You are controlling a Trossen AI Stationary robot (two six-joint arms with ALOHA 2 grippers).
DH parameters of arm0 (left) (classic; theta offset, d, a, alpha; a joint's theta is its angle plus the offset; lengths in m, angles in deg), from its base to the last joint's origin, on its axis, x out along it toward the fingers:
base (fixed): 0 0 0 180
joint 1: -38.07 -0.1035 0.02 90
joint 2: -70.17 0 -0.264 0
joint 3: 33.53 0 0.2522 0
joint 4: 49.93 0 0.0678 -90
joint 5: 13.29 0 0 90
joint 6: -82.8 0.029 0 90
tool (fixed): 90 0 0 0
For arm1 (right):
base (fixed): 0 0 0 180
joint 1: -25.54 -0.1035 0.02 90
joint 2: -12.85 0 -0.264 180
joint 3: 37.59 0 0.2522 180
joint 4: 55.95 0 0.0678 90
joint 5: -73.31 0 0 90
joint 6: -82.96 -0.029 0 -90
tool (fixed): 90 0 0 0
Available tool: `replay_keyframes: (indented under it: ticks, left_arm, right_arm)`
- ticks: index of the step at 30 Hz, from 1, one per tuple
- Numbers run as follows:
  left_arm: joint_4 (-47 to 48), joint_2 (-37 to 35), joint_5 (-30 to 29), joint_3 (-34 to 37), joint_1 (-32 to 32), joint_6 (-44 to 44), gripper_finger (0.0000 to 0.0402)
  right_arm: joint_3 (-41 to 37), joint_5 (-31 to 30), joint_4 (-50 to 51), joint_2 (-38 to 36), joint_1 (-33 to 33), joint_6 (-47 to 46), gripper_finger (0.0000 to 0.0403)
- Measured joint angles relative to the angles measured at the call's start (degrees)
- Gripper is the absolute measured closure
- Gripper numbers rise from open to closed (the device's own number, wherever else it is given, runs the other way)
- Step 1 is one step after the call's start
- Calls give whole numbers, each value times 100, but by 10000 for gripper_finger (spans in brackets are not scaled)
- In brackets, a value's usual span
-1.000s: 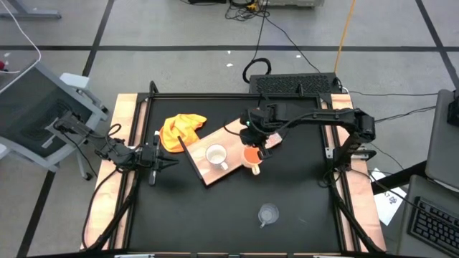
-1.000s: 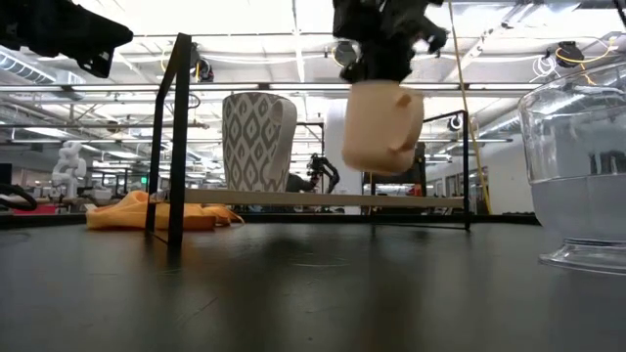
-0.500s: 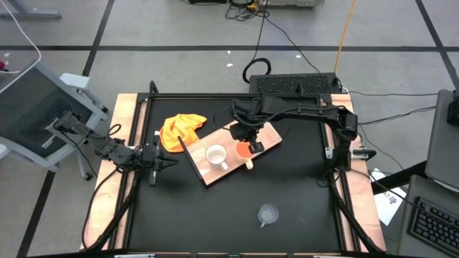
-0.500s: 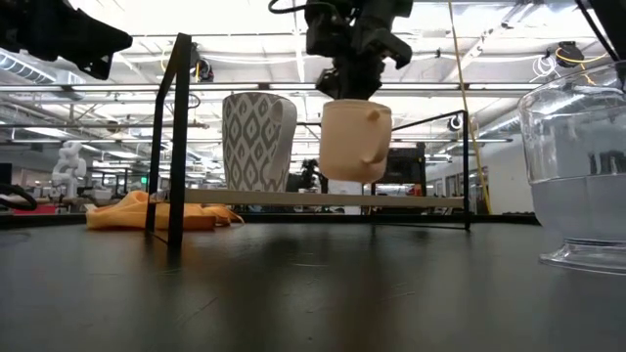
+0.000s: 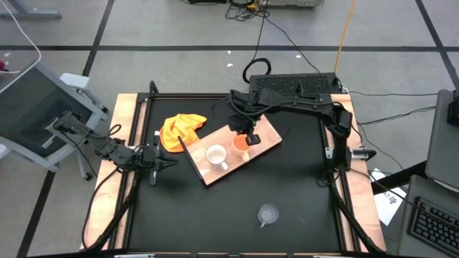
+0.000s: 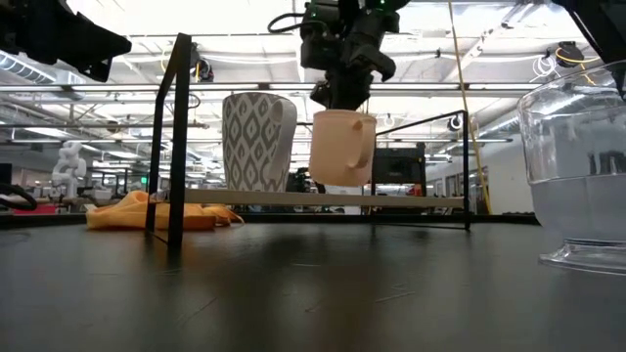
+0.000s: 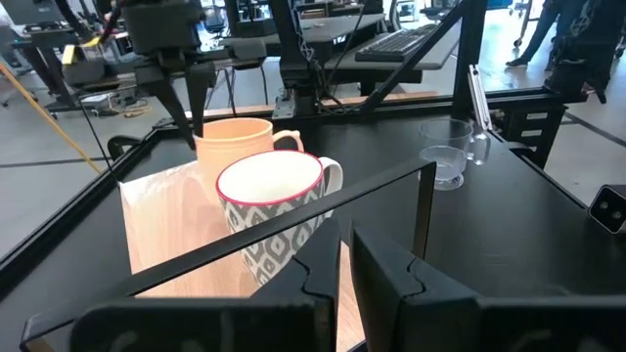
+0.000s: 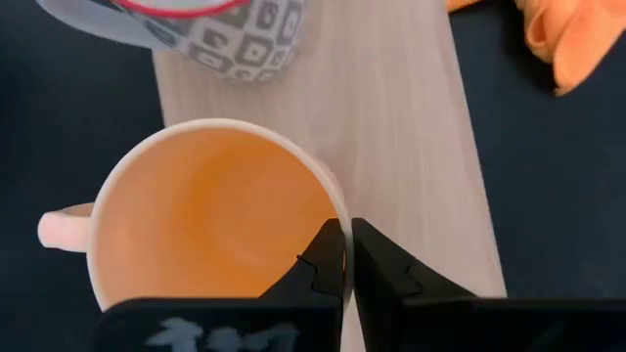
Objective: Stack small to large cups/mugs on shelf
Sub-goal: Put the orange mug on the shelf
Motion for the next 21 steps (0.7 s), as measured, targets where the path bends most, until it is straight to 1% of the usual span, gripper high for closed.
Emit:
replay_keyframes:
  ticks: [7,15,21]
  left_arm:
    - [0,-1,2,0,2,76,371]
    - [-2,1,4,0,2,86,371]
    - [-2,-1,14,0,1,78,371]
  right_arm:
    - [0,384,-13,-1,35,2,403]
    - [0,382,-22,2,33,-26,403]
    - [0,347,-40,150,22,-153,403]
